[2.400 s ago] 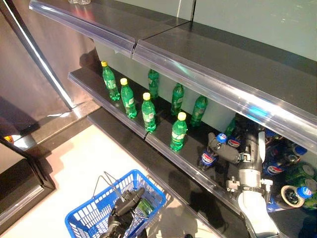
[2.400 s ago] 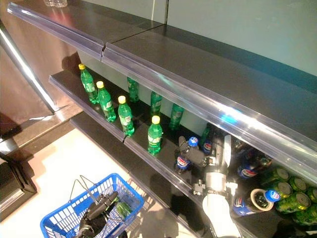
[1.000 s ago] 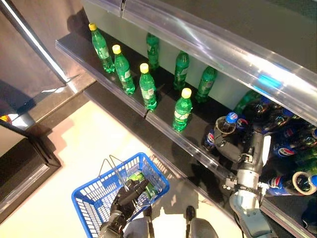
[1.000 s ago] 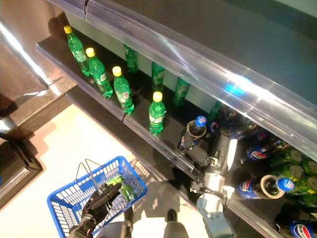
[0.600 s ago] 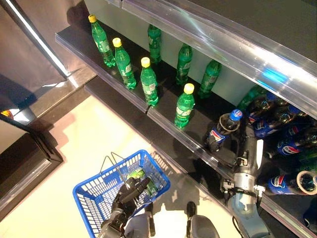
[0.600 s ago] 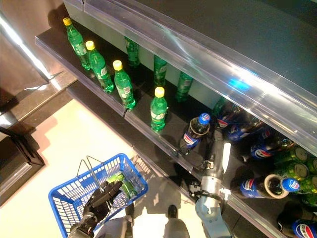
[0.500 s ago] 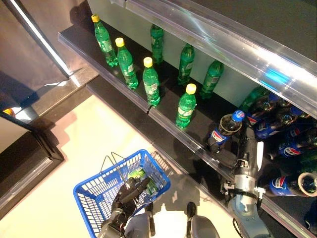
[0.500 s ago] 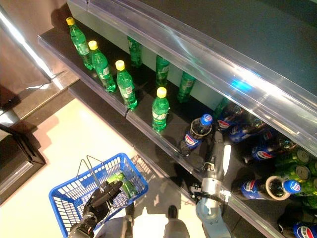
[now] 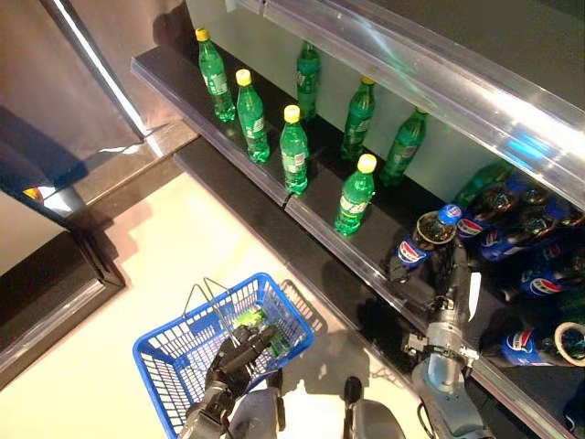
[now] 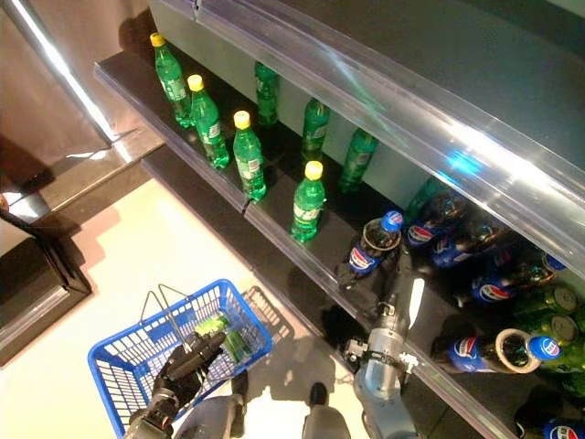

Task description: Pick up the drink and place into the basket.

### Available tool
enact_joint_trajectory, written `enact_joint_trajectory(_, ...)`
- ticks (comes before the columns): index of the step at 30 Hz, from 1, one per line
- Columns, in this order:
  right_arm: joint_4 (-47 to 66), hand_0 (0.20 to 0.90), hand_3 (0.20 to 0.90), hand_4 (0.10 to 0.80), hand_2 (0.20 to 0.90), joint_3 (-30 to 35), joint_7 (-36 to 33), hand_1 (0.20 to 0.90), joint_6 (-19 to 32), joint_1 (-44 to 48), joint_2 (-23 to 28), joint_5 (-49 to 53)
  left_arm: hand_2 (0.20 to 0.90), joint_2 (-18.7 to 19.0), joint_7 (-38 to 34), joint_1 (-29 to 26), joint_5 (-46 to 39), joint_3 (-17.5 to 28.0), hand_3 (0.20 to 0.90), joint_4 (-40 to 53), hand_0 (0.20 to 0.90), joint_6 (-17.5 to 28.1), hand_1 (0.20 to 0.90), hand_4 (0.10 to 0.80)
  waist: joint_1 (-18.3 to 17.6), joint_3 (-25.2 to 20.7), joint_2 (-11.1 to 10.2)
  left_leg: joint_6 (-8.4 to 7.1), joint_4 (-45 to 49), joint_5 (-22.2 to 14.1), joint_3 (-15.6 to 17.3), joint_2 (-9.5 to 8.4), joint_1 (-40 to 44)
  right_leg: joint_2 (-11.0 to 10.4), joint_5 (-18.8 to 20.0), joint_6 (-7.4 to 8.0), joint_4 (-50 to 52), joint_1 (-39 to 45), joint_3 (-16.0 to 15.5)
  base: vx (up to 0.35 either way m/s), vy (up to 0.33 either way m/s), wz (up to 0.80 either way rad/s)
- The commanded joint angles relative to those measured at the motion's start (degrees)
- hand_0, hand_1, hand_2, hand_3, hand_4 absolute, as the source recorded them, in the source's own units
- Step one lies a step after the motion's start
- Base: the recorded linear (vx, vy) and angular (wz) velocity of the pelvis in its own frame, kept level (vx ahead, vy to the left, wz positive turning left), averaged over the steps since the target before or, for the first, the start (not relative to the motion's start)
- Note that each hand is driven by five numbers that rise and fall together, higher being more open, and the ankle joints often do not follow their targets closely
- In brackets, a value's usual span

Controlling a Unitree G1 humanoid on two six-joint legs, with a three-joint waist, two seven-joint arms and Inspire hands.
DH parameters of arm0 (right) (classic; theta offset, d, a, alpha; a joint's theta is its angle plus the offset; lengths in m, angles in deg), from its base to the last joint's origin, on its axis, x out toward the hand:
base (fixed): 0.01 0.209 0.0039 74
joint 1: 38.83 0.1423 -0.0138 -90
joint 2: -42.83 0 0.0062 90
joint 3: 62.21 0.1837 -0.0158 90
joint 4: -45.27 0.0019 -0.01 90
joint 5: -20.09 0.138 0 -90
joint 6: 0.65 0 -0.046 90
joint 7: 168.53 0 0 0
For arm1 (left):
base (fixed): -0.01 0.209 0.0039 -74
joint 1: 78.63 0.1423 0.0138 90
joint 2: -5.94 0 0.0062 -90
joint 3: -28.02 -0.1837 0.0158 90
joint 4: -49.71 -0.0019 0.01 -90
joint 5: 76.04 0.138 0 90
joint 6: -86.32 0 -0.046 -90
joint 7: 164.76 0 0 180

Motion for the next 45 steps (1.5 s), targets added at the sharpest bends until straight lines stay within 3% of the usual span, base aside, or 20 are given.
enact_joint_trajectory(1, 4.9, 0.9, 0.9, 0.8, 0.9, 2.0, -3.2, 0.9, 6.1, 3.7, 1.0, -1.4, 0.3, 2.9, 8.7, 0.1, 0.2, -0.6, 0.2, 14.3, 0.3, 4.0, 0.3, 0.1, 2.4, -3.4, -0.7, -6.02, 13.1, -4.0, -3.6, 6.53, -5.1, -7.8, 10.1, 4.91, -2.2, -1.4, -1.7, 0.032, -0.033, 0.05)
enact_joint_trajectory(11, 3.4, 0.9, 0.9, 0.8, 0.9, 2.7, -6.1, 0.9, 8.0, 5.4, 0.2, -2.3, 0.3, 4.4, 7.8, -1.5, -0.1, -1.4, 0.2, 15.8, 0.3, 3.4, 0.3, 0.1, 3.4, -0.9, 0.0, -6.23, 14.3, -3.3, -5.7, 6.52, -8.6, -8.0, 10.8, 5.5, -2.5, -2.1, -2.5, -0.003, -0.04, 0.04)
enact_joint_trajectory(31, 1.4, 0.9, 0.9, 0.8, 0.9, 4.9, -13.1, 0.9, 10.2, 11.6, 0.4, -2.1, 0.3, 7.3, 7.1, -4.4, -0.6, -1.9, 0.2, 18.0, 0.3, 2.7, 0.3, 0.1, 5.0, 4.2, 0.0, -6.64, 17.3, -3.4, -8.6, 6.38, -14.6, -7.3, 11.4, 5.3, -3.4, -3.4, -3.7, -0.032, -0.044, 0.02)
enact_joint_trajectory(45, 1.0, 0.9, 0.9, 0.8, 0.9, 8.3, -17.4, 0.9, 10.3, 10.4, 0.2, 0.9, 0.3, 8.4, 8.8, -0.6, 2.0, -1.6, 0.2, 20.3, 0.3, -2.2, 0.3, 0.1, 6.5, 3.1, 1.2, -7.45, 25.1, -2.6, -8.7, 7.6, -14.7, -6.5, 9.8, 4.6, -0.8, 0.5, -6.6, 0.113, -0.024, 0.04)
